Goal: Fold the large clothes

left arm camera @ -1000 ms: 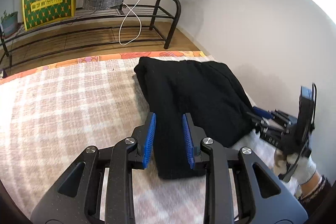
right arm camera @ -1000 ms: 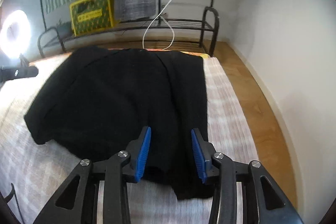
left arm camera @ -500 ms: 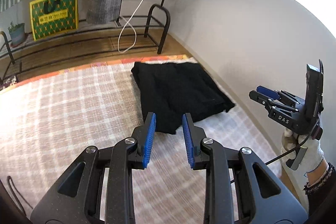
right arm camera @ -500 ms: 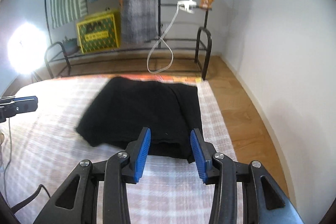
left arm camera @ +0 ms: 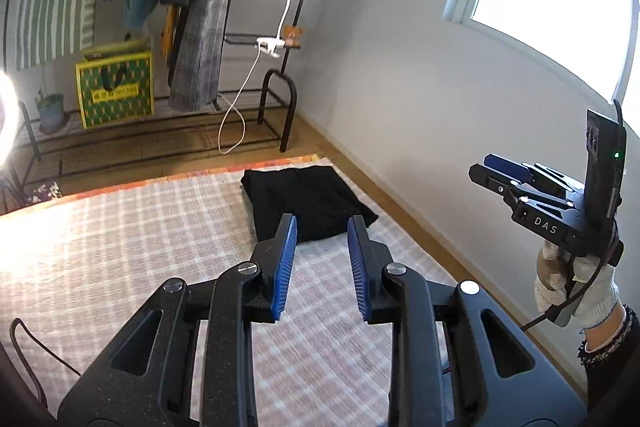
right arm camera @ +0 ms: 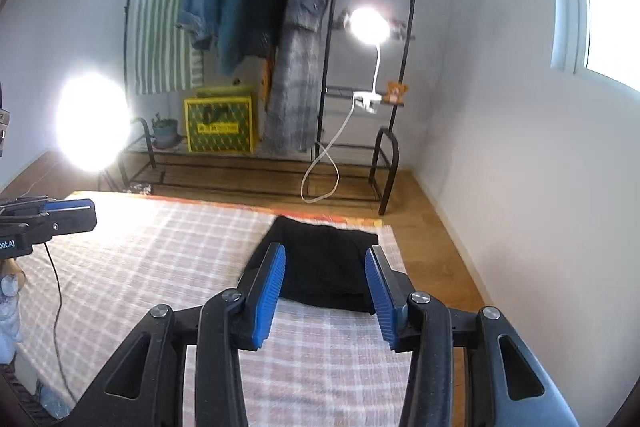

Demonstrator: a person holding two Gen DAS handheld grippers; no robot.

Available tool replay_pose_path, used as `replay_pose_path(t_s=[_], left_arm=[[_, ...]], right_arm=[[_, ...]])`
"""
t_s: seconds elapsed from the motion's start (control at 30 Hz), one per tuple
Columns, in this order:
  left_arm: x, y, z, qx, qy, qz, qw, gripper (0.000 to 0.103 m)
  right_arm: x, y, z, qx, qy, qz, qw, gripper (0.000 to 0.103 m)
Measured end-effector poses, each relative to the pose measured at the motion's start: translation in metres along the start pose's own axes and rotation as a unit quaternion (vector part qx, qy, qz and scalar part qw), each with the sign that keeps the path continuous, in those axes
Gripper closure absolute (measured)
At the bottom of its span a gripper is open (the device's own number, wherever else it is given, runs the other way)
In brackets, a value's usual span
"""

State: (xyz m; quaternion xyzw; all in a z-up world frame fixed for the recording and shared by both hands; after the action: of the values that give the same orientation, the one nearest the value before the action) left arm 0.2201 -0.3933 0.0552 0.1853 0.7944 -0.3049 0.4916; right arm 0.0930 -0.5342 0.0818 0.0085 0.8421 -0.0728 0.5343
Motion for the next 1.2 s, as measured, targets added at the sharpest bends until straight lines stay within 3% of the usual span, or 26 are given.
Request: replay_pose_path(t_s=[0.2,0.37,0.5,0.57,0.63,0.73,0.77,0.87,0.93,1.07,1.2], left_arm=[[-0.016,-0.016,-0.079,0.007,-0.026,0.017,0.9995,0.078],[-0.029,-0.026,-0.143,0.012,-0.053,0.03,0.9981,0.068],[-0.036,-0.032,-0.184,0.017,-0.066,0.036,0.997,0.067],[-0.034,-0.032,-0.199,0.018,-0.069,0.036,0.9968,0.052],[-0.028,-0.032,-0.213,0.017,-0.072,0.039,0.9965,0.044],[-0.015,-0.029,-0.232,0.016,-0.064,0.041,0.997,0.043],[-0.01,-0.028,-0.238,0.017,-0.061,0.041,0.9972,0.037],[0.002,-0.023,-0.257,0.003,-0.066,0.061,0.9959,0.022],[0.01,-0.017,-0.27,-0.002,-0.067,0.065,0.9957,0.019],[0.02,-0.007,-0.29,-0.011,-0.066,0.065,0.9956,0.007],[0.026,0.003,-0.308,-0.03,-0.081,0.073,0.9936,0.004]], right_arm=[[-0.027,0.03,-0.069,-0.007,-0.028,0.0,1.0,0.057],[-0.042,0.053,-0.115,-0.018,-0.039,0.007,0.999,0.056],[-0.05,0.068,-0.146,-0.016,-0.044,0.002,0.999,0.049],[-0.05,0.076,-0.16,-0.015,-0.041,0.003,0.999,0.048],[-0.049,0.082,-0.169,-0.014,-0.038,0.009,0.999,0.044],[-0.043,0.091,-0.183,-0.012,-0.042,0.027,0.999,0.032],[-0.04,0.094,-0.187,-0.012,-0.043,0.031,0.999,0.031],[-0.033,0.104,-0.196,-0.006,-0.047,0.034,0.998,0.016],[-0.029,0.11,-0.203,0.011,-0.059,0.033,0.998,0.001],[-0.024,0.126,-0.217,0.027,-0.076,0.027,0.996,0.0],[-0.021,0.137,-0.221,0.021,-0.081,0.035,0.996,0.0]])
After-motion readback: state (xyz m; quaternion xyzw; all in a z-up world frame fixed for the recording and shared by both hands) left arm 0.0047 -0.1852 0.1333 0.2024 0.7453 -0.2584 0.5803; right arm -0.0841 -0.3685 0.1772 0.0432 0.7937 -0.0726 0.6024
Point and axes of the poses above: each gripper's, at about its wrist camera, not at the fingertips, and z roughly the way its jaws point, y to its left, x to its underside, the point moved 2 cm from there along z, roughly the way its jaws point, and after that the axes turned 15 degrees about -y, right-handed, at the moved point
